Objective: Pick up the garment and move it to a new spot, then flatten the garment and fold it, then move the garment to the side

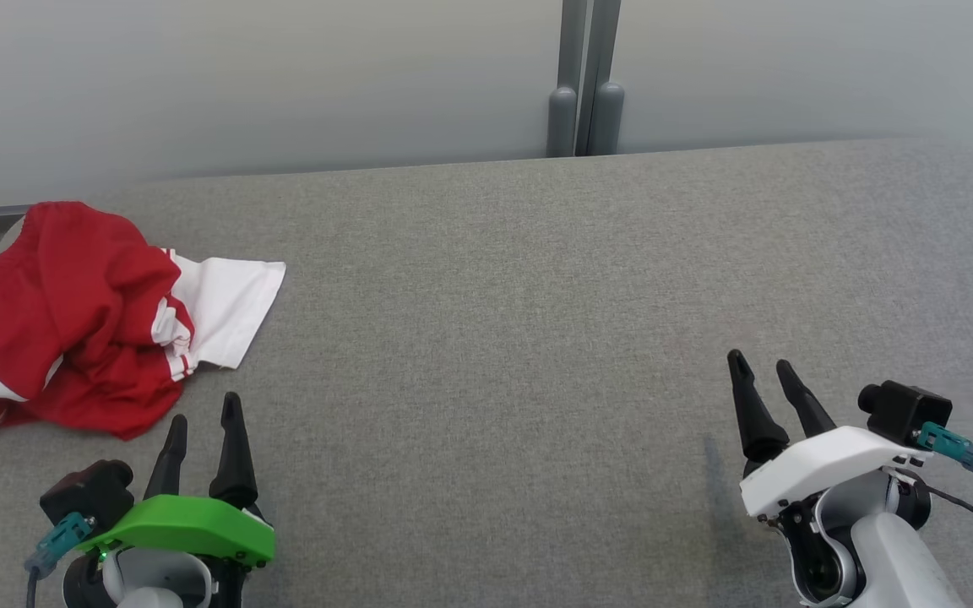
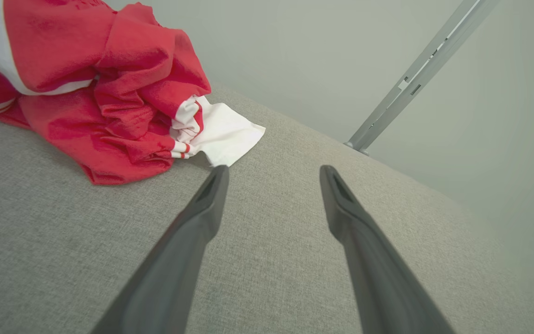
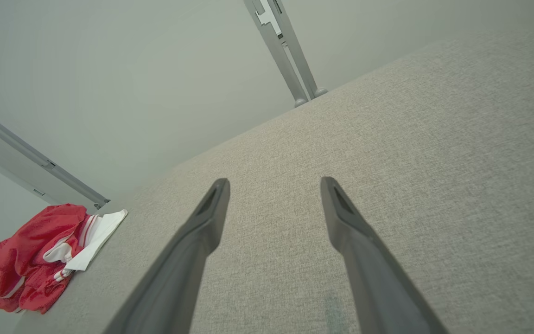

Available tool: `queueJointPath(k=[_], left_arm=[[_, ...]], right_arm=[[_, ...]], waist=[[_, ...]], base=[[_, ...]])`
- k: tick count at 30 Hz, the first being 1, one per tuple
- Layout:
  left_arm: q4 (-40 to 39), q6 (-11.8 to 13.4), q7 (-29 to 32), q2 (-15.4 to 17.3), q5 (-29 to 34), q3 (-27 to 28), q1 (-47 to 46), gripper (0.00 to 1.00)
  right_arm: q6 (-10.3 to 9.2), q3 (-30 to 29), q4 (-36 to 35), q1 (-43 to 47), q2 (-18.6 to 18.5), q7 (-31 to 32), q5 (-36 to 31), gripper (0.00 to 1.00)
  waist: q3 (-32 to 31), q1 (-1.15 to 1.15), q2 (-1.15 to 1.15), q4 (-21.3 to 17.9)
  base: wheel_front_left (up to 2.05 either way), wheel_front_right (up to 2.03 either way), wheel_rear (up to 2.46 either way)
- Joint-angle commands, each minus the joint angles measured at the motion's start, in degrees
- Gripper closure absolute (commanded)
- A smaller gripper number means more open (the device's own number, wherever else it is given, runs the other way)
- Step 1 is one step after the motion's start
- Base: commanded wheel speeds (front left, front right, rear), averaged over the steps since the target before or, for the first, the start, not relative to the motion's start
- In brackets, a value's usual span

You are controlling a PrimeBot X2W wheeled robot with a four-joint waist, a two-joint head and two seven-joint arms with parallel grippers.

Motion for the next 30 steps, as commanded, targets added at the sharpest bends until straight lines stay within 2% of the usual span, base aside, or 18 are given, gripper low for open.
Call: queueJointPath(k=[1, 10, 17, 30], left_arm=[[0.0, 0.2, -0.4, 0.9, 1.7, -0.2, -1.5, 0.0], [0.3, -0.9, -1.5, 2.5, 6.6, -1.7, -2.5, 0.0], [0.0, -1.4, -2.3, 2.9, 8.5, -2.3, -2.9, 0.0], [0.5, -0.6, -3.1, 4.1, 13.3, -3.3, -3.0, 0.0]], right_arm=[[0.02, 0.3, 0.0, -1.2, -0.3, -0.2, -2.7, 0.0], [0.02, 0.5, 0.8, -1.7, -0.3, -1.6, -9.6, 0.0], [0.03, 0.5, 0.7, -1.8, -0.4, -2.3, -11.6, 0.0], [0.02, 0.5, -0.8, -1.2, -0.4, -3.3, -18.5, 0.0]], waist=[[0.0, 0.0, 0.0, 0.0], [0.5, 0.0, 0.0, 0.3], [0.8, 0.0, 0.0, 0.3], [1.1, 0.0, 0.0, 0.0]], base=[[0.0, 0.0, 0.0], [0.0, 0.0, 0.0], [0.0, 0.0, 0.0], [0.0, 0.0, 0.0]])
